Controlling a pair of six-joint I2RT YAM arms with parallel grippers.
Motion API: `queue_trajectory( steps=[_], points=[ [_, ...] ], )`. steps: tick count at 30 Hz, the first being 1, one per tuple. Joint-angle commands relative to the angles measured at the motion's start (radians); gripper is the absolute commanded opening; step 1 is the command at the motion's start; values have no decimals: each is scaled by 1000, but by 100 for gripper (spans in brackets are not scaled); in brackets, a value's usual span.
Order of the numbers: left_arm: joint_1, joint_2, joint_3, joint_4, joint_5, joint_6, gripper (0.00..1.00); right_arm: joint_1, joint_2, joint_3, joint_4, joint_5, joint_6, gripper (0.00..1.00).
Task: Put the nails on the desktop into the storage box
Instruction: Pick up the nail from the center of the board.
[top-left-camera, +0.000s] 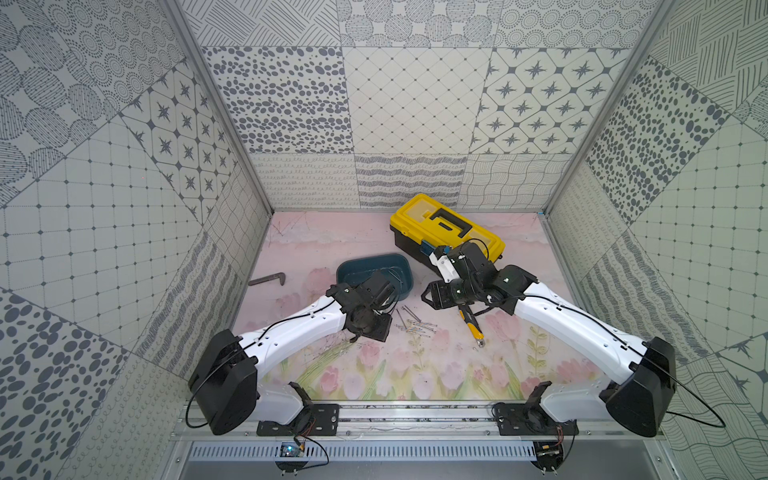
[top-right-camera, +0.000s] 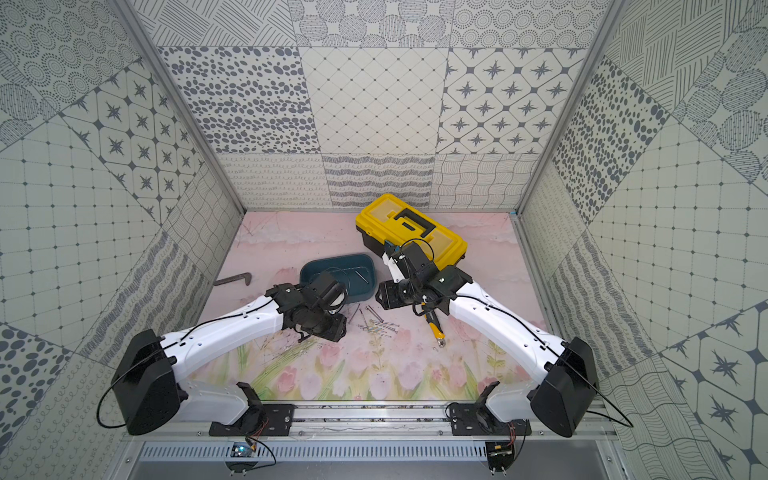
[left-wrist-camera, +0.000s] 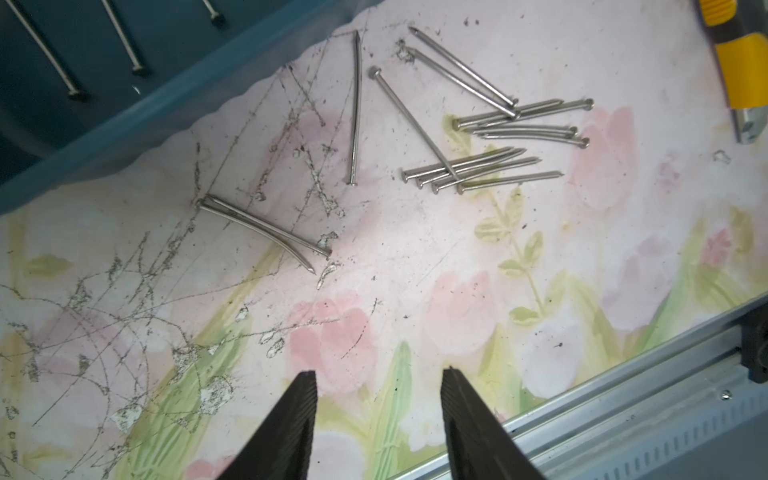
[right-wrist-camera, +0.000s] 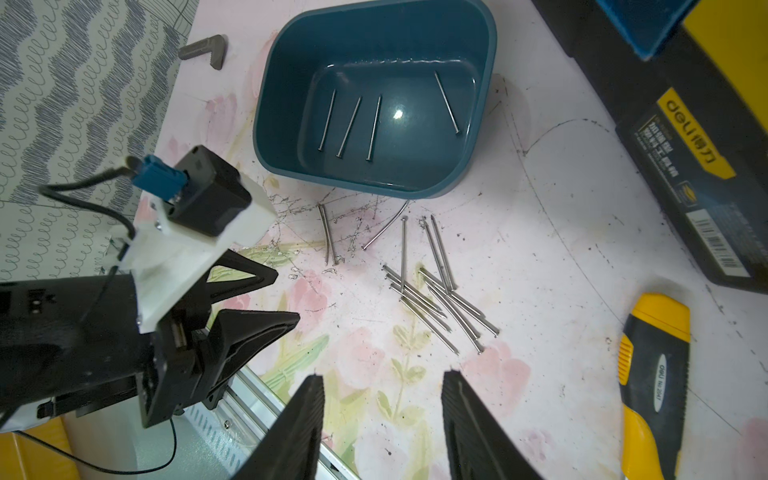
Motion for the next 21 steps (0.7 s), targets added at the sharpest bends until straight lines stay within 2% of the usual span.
queue_trajectory(
  steps=[1,10,21],
  points=[
    [-27,56,-13,102,-108,-60,53,-5,-52,-15,37,3,21,51],
    [-27,186,-1,224,-122,8,51,-17,-108,-47,15,18,45,51],
    [-12,311,23,317,-140,75,50,-29,-105,-34,-25,27,39,51]
  ],
)
